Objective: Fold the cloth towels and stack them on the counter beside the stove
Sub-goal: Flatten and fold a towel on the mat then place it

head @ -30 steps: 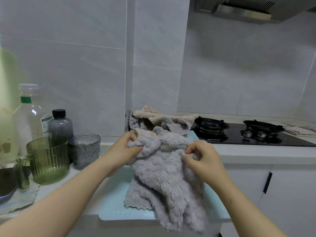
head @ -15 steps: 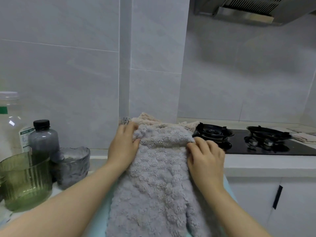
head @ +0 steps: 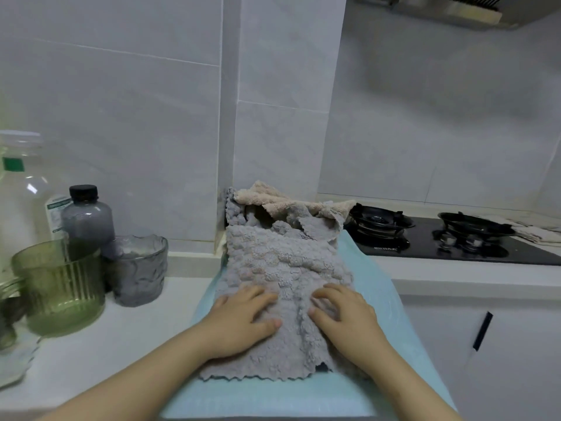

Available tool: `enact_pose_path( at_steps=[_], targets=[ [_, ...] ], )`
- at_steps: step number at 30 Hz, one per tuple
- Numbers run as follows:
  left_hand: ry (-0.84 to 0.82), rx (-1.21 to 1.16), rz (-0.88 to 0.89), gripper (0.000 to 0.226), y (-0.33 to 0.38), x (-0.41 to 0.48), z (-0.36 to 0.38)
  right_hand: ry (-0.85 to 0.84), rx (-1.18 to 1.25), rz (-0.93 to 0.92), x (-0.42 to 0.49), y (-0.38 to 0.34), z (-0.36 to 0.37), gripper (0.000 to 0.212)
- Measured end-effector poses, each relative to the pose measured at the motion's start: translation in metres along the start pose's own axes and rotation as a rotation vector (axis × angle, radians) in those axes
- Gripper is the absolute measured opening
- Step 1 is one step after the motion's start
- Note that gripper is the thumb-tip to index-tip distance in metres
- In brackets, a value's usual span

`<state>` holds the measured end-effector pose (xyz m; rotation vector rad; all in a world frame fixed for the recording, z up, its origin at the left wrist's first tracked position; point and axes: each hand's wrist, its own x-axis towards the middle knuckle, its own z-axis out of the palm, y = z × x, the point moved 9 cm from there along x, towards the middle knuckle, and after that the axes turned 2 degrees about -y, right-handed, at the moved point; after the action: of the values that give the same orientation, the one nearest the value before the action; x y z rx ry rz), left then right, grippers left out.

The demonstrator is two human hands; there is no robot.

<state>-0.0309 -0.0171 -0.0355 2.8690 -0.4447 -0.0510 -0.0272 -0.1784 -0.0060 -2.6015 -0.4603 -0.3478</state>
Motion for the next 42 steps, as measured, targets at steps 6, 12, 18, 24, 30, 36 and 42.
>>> enact_pose_path(
  at_steps=[6, 12, 18, 24, 30, 36, 42],
  targets=[
    [0.207, -0.028, 0.067, 0.054, -0.003, -0.021, -0.006, -0.106, 0.065, -0.022, -0.033, -0.001, 0.006, 0.023],
    [0.179, -0.176, 0.182, 0.035, -0.001, -0.044, -0.006, -0.169, -0.021, -0.063, -0.042, -0.005, 0.007, 0.030],
    [0.068, -0.238, 0.217, 0.071, -0.001, -0.062, -0.004, -0.279, 0.030, -0.112, -0.051, -0.008, 0.008, 0.060],
    [0.265, 0.001, 0.120, 0.021, 0.011, -0.070, -0.021, -0.057, 0.056, -0.069, -0.053, 0.002, -0.002, 0.019],
    [0.303, 0.200, -0.057, 0.032, 0.014, -0.061, -0.023, -0.003, -0.055, 0.018, -0.056, 0.009, -0.007, 0.022],
    [0.313, -0.022, -0.030, 0.038, -0.007, -0.062, -0.033, 0.016, -0.263, 0.066, -0.064, 0.014, -0.022, 0.033],
    [0.348, -0.408, -0.067, 0.028, -0.028, -0.088, -0.056, 0.018, -0.138, 0.122, -0.075, 0.016, -0.043, 0.016]
  ],
)
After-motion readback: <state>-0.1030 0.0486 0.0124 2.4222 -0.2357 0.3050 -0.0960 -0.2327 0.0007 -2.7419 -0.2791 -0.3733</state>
